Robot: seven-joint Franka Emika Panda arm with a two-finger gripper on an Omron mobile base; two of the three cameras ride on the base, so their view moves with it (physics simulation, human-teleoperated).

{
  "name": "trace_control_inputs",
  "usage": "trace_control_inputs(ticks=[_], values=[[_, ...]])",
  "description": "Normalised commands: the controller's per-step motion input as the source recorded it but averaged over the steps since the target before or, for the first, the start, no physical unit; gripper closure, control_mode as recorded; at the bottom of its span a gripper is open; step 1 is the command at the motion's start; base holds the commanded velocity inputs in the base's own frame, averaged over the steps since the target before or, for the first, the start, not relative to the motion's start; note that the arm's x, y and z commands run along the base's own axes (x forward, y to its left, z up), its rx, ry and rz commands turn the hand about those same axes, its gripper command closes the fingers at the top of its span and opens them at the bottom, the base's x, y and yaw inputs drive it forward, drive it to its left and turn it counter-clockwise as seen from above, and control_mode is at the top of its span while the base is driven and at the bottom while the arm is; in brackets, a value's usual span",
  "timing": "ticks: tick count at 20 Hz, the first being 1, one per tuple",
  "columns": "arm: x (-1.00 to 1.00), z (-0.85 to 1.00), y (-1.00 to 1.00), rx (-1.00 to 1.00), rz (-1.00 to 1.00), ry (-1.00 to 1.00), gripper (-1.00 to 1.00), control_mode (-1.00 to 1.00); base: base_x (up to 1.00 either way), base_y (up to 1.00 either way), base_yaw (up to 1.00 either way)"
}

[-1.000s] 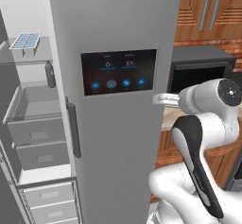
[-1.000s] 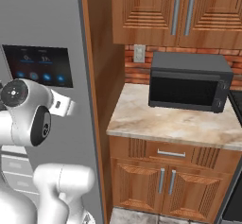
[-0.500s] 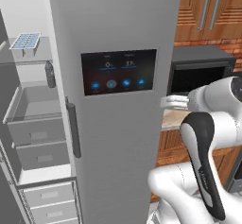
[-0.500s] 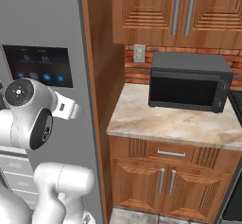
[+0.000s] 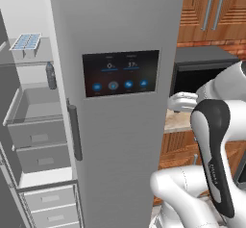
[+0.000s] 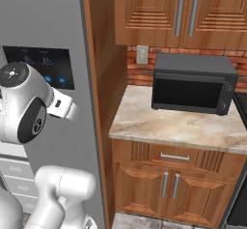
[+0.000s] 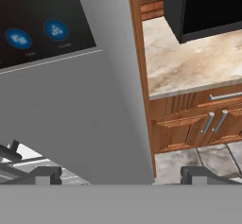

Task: Open the freezer door, pick up the ice cube tray from the freezer, and place it on the dining counter.

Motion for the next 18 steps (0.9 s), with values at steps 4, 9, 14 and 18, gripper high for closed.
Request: trace_control_inputs(ticks=[4,9,14,18], values=[[-0.10,0.07,-0.12,0.00,0.00,0.15,-1.00,-1.00,0.00,0.00,0.00],[-0.32,0.00,-0.07,-0.12,0.03,0.03,-1.00,-1.00,0.00,0.00,0.00],[-0.30,0.00,0.00,-0.23,0.08,-0.06,-1.00,-1.00,0.00,0.00,0.00],[-0.17,0.00,-0.02,-0.12,0.08,-0.07,-1.00,-1.00,0.00,0.00,0.00]])
